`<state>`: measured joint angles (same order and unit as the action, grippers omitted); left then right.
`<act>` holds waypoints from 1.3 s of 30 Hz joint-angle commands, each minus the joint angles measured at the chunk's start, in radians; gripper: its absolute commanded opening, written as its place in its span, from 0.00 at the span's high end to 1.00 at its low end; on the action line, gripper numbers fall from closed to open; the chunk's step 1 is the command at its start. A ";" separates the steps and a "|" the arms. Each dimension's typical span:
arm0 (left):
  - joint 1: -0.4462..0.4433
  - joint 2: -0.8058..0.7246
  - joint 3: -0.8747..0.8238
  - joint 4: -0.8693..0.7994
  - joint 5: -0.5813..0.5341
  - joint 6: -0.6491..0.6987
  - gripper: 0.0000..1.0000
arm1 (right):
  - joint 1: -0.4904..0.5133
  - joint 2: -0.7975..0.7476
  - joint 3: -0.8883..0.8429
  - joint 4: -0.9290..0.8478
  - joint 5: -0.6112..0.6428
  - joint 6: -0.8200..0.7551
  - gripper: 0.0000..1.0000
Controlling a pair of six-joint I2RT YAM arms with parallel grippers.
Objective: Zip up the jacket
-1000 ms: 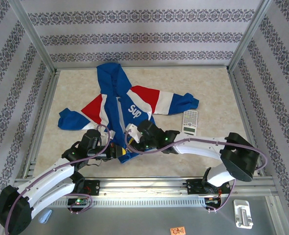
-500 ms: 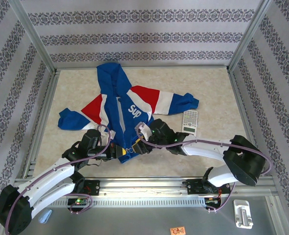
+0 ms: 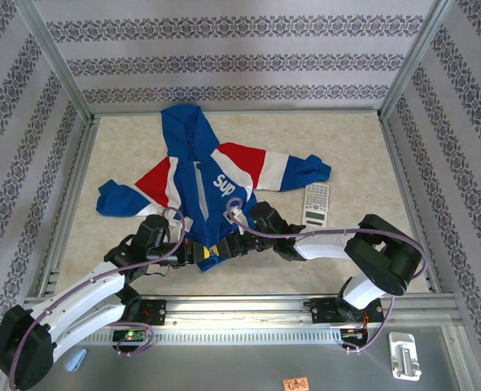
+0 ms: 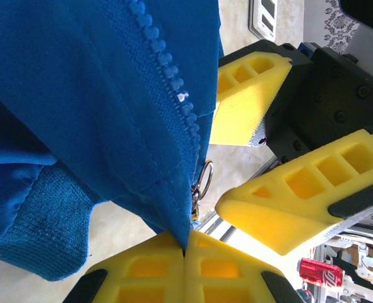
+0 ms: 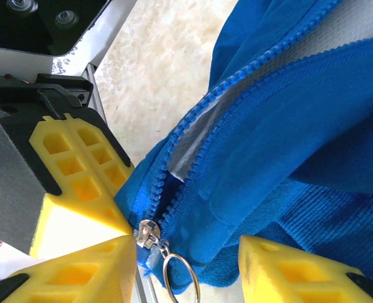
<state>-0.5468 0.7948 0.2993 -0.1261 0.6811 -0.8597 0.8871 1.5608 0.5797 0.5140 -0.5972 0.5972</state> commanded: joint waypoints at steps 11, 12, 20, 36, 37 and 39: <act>0.008 0.015 0.024 0.013 0.014 0.027 1.00 | 0.012 -0.059 -0.017 -0.037 0.017 0.001 0.59; 0.008 0.017 0.024 0.013 0.014 0.027 1.00 | 0.013 -0.065 -0.019 -0.043 0.020 -0.001 0.60; 0.011 0.023 0.027 0.014 0.011 0.028 1.00 | 0.027 -0.076 -0.029 -0.060 0.025 0.004 0.68; 0.013 0.021 0.034 0.011 0.011 0.029 1.00 | 0.042 -0.019 -0.005 -0.054 0.008 0.032 0.67; 0.013 0.021 0.034 0.010 0.010 0.029 1.00 | 0.044 -0.016 -0.002 -0.054 0.005 0.032 0.69; 0.013 0.017 0.034 0.008 0.010 0.029 1.00 | 0.050 -0.015 0.009 -0.057 0.006 0.029 0.72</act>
<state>-0.5415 0.8173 0.3016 -0.1261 0.6807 -0.8486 0.9215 1.5349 0.5606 0.4526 -0.5743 0.6247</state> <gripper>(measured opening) 0.051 0.294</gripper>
